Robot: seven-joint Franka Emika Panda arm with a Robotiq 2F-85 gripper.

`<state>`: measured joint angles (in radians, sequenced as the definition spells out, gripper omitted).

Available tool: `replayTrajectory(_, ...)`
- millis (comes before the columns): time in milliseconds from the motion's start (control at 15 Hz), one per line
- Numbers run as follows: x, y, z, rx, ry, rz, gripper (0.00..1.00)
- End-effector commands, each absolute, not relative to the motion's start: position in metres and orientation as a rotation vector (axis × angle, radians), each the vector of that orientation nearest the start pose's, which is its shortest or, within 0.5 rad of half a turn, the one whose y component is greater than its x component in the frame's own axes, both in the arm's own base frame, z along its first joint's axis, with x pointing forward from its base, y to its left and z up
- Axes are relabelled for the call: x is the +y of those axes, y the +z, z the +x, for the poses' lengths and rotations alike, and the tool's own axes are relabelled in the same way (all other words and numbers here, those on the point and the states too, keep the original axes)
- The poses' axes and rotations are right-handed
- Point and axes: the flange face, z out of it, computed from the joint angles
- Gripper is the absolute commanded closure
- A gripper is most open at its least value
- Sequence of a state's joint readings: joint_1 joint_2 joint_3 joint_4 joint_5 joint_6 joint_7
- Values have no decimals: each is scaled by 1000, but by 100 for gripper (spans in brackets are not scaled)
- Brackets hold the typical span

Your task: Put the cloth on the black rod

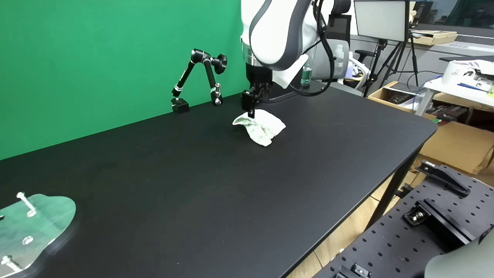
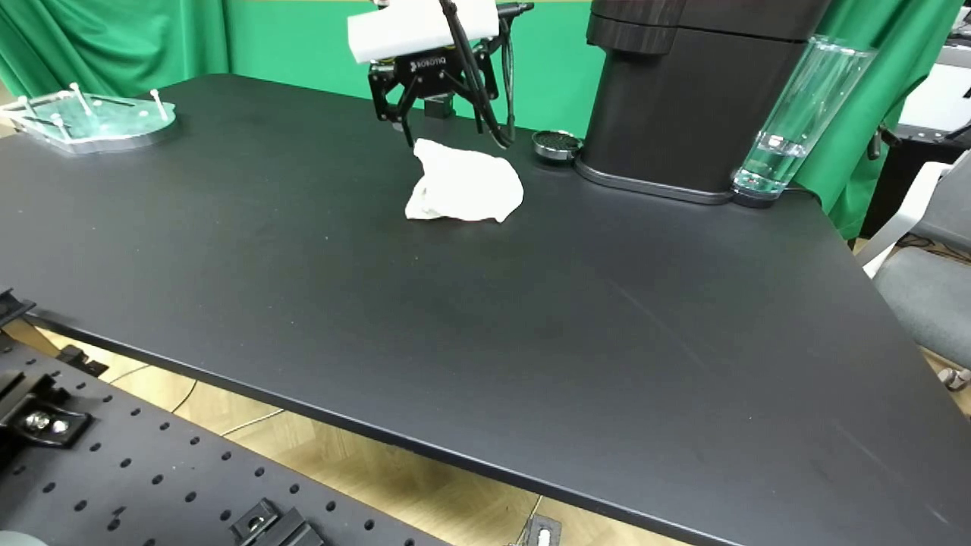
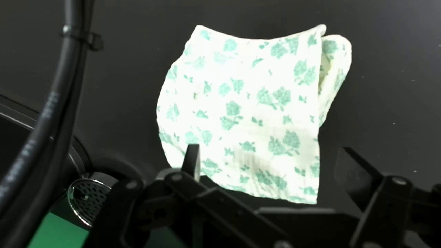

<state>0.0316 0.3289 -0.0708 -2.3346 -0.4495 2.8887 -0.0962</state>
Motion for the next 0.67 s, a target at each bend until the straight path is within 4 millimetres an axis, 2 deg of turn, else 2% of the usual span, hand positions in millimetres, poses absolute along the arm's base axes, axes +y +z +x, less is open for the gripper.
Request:
replayTrajectory(0, 9, 206, 545, -769, -358, -3220, 0)
replayTrajectory(533, 14, 189, 551, -767, -331, -3213, 0)
replayTrajectory(600, 13, 186, 551, -766, -326, -3214, 23)
